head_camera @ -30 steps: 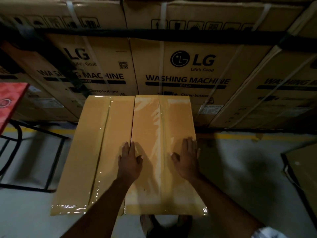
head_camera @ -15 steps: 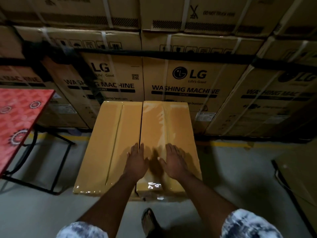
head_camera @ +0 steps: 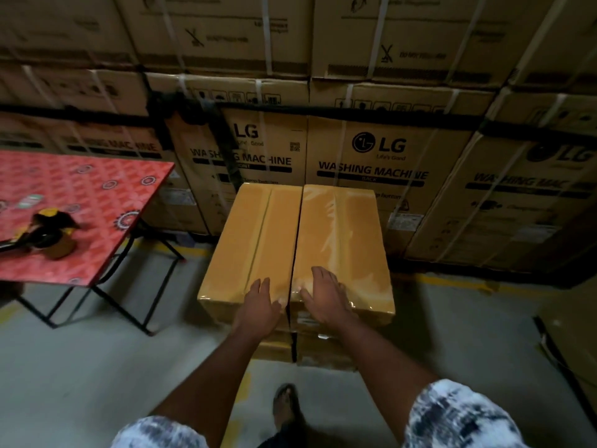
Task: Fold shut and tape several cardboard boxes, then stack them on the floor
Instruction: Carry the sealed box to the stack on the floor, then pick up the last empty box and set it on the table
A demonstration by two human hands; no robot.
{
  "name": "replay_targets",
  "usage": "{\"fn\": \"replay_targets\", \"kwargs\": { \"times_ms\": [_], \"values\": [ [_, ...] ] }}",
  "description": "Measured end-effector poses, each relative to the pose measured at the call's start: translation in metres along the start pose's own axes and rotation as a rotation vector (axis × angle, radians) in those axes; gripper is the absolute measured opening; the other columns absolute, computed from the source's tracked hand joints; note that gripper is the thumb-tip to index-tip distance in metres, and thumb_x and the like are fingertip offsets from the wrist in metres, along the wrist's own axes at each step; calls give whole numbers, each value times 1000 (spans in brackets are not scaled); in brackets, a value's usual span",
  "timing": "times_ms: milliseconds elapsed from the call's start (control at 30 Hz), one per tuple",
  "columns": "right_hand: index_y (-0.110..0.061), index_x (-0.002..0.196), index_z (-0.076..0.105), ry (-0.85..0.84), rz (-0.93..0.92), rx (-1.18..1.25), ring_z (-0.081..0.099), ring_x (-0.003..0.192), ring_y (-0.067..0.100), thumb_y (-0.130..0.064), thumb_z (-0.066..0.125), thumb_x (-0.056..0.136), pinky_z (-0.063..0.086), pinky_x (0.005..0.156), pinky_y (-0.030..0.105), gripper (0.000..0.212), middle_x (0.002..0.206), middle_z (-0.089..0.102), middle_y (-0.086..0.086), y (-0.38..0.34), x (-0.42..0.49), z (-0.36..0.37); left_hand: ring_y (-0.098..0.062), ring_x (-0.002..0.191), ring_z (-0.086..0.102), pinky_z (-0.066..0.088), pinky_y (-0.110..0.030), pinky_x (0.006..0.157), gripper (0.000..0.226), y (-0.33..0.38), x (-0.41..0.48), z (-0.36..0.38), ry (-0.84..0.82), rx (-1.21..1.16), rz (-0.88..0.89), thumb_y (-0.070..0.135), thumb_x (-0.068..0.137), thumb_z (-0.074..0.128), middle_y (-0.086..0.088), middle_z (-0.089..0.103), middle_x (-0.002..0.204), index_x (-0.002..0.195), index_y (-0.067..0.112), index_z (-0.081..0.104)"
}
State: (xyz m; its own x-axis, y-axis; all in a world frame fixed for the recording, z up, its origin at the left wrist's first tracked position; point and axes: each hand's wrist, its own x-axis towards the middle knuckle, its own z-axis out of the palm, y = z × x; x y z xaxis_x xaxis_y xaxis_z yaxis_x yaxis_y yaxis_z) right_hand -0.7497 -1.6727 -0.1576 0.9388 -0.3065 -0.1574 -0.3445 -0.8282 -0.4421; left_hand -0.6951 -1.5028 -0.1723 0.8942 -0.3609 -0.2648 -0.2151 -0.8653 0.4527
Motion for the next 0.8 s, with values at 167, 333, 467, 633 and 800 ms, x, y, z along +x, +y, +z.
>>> {"fn": "replay_targets", "kwargs": {
  "times_ms": [167, 333, 467, 633, 800],
  "values": [
    [-11, 152, 32, -21, -102, -14, 33, 144, 27, -44, 48, 103, 33, 112, 45, 61, 158, 36, 9, -58, -11, 8, -30, 142, 38, 39, -42, 112, 66, -44, -28, -28, 110, -51, -31, 38, 100, 53, -10, 32, 159, 156, 12, 30],
    [-12, 152, 33, -73, -179, -62, 33, 143, 28, -44, 47, 103, 34, 111, 46, 60, 158, 36, 9, -131, -8, 37, -31, 142, 37, 40, -43, 112, 66, -114, -44, -64, 190, -105, -84, 39, 99, 54, -11, 35, 158, 155, 13, 32],
    [-14, 151, 34, -107, -258, -76, 34, 142, 27, -43, 48, 102, 32, 111, 43, 59, 157, 37, 8, -204, 2, 77, -29, 142, 39, 40, -44, 113, 66, -184, -55, -94, 232, -148, -151, 38, 98, 55, -11, 37, 157, 154, 12, 33],
    [-13, 159, 24, -186, -349, -101, 25, 151, 26, -49, 43, 103, 26, 121, 49, 69, 165, 27, 8, -314, 14, 142, -29, 139, 41, 39, -41, 110, 63, -293, -67, -147, 303, -150, -236, 36, 98, 57, -11, 41, 153, 152, 12, 37],
    [-15, 153, 33, -246, -455, -130, 34, 144, 27, -51, 43, 101, 30, 116, 48, 65, 157, 37, 10, -435, 20, 207, -31, 133, 45, 42, -44, 107, 58, -402, -89, -200, 354, -157, -329, 33, 97, 59, -11, 44, 147, 148, 11, 41]
  ]
}}
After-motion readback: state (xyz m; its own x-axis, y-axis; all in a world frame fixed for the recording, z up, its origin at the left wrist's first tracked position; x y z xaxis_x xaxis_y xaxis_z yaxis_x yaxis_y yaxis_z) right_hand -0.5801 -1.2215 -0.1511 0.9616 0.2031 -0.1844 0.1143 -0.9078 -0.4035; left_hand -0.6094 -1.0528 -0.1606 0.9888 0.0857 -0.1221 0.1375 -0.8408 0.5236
